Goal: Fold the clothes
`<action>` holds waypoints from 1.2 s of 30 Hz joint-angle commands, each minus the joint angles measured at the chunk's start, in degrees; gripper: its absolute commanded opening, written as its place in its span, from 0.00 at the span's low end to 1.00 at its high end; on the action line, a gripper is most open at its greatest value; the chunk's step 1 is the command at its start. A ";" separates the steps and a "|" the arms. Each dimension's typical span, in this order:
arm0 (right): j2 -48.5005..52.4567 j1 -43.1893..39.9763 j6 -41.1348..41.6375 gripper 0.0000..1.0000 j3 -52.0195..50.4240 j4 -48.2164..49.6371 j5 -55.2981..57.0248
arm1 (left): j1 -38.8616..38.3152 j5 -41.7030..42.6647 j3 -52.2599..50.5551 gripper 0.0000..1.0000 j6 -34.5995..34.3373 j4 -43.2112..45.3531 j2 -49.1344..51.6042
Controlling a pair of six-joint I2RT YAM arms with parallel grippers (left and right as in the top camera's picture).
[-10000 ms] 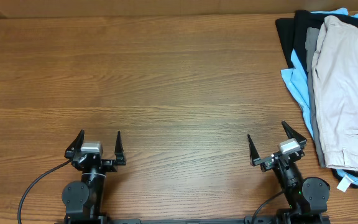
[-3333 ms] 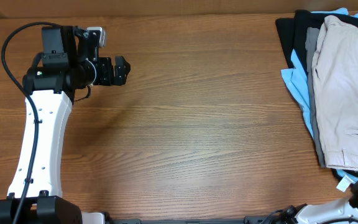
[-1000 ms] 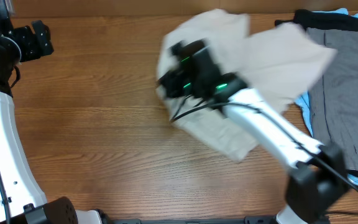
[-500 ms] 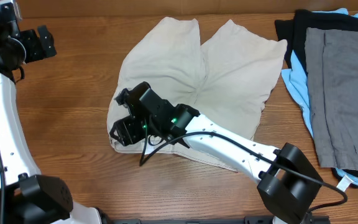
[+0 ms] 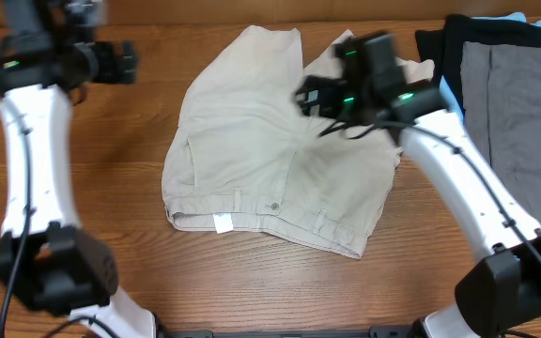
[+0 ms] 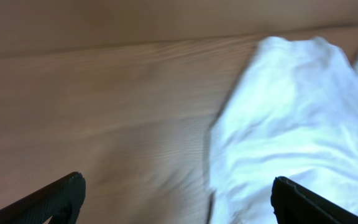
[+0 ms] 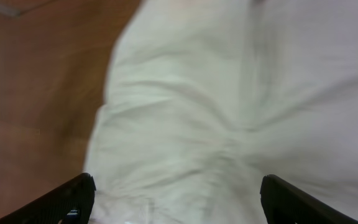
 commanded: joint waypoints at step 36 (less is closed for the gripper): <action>-0.76 -7.50 -6.78 0.91 0.48 -7.13 7.04 | -14.75 -4.15 10.01 0.40 -1.03 18.56 36.06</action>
